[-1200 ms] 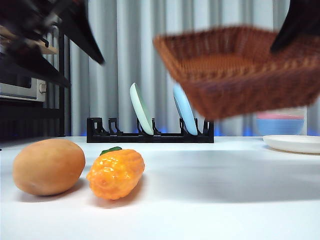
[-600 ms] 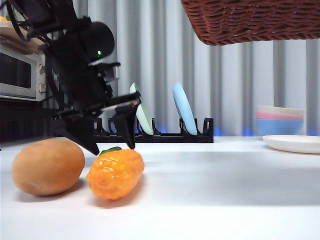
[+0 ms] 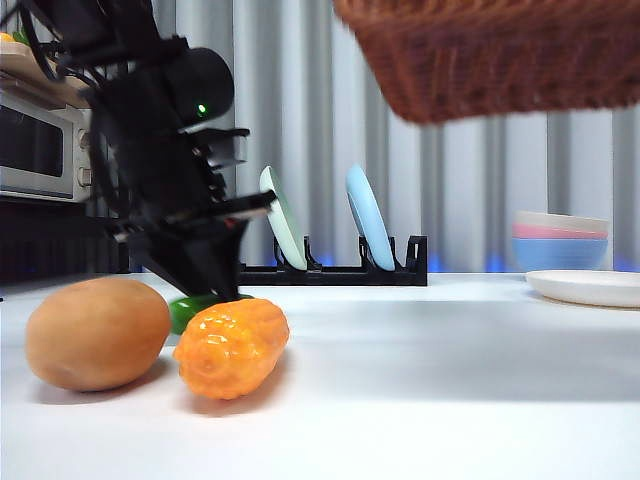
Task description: Pick up the basket,pick up the corn from the table,pick up the potato from the table,pick up the cucumber from the table,put all items into the basket
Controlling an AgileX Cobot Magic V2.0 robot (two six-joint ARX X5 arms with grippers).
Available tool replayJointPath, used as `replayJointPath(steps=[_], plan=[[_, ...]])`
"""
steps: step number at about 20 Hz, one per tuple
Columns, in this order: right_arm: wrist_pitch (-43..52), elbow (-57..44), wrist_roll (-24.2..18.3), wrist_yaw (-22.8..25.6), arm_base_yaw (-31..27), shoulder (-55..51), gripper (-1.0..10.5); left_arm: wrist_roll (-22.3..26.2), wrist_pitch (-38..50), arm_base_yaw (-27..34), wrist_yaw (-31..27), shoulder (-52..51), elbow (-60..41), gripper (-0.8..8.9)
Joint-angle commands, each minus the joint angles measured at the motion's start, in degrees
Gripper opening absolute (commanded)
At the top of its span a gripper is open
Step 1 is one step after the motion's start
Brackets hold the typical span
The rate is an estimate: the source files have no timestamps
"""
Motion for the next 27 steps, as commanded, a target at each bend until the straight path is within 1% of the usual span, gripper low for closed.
replayJointPath(steps=[1, 3, 5, 6, 8, 10, 12, 14, 16, 18, 19, 20, 21, 22, 23, 25, 27], plan=[[1.79, 0.61, 0.96, 0.15, 0.02, 4.24, -0.1, 1.9, -2.16, 0.28, -0.28, -6.99, -0.2, -0.09], [2.47, 0.61, 0.98, 0.02, 0.15, 9.7, -0.1, 1.49, -3.02, 0.15, -0.09, -16.57, -0.17, -0.09], [4.02, 0.61, 1.07, -0.28, 1.31, 15.04, -0.1, -1.66, -2.21, -0.98, 2.58, -25.49, -0.15, -0.09], [5.14, 0.61, 1.77, -0.28, 2.43, 17.35, -0.1, -2.93, -1.29, -1.79, 4.24, -28.83, -0.15, -0.09], [7.96, 0.61, 4.15, -0.28, 5.05, 21.68, -0.1, -5.84, 0.85, -4.15, 5.22, -33.81, -0.15, -0.09], [11.32, 0.61, 6.8, -0.28, 8.15, 24.98, -0.1, -8.07, 3.23, -7.41, 5.01, -34.58, -0.15, -0.09], [14.95, 0.61, 10.12, -0.26, 12.26, 27.06, -0.1, -9.42, 3.82, -10.58, 1.05, -32.35, -0.15, -0.09], [17.79, 0.61, 12.81, -0.2, 15.04, 27.52, -0.1, -9.81, 3.28, -13.2, -2.32, -28.81, -0.15, -0.09], [19.8, 0.61, 14.88, -0.2, 17.03, 27.5, -0.1, -9.79, 3.06, -14.51, -3.69, -24.81, -0.15, -0.08], [20.33, 0.66, 15.63, -0.22, 17.81, 27.5, -0.1, -9.79, 2.82, -14.64, -3.74, -21.09, -0.15, 0.02], [20.28, 0.66, 15.65, -0.17, 17.81, 27.5, -0.1, -9.79, 2.34, -14.82, -3.74, -19.5, -0.15, 0.46], [20.24, 0.66, 15.74, -0.24, 17.81, 27.5, -0.1, -9.79, 1.86, -14.93, -3.72, -18.16, -0.15, 1.87], [20.24, 0.66, 16.04, -0.24, 17.81, 27.5, -0.1, -9.79, 1.29, -14.93, -3.74, -17.22, -0.15, 3.85], [20.24, 0.66, 16.04, -0.2, 17.81, 27.5, -0.1, -9.75, 0.87, -14.93, -3.72, -16.7, -0.15, 5.61], [20.24, 0.66, 16.04, -0.15, 17.79, 27.5, -0.1, -9.77, 0.9, -14.93, -3.56, -16.63, -0.15, 5.9], [20.24, 0.66, 16.02, 0.11, 17.68, 27.5, -0.1, -9.77, 1.95, -14.95, -2.97, -17.16, -0.09, 5.9], [20.24, 0.66, 16.0, 0.15, 17.66, 27.5, -0.1, -9.46, 0.68, -14.93, -2.95, -18.86, 1.03, 5.9]])
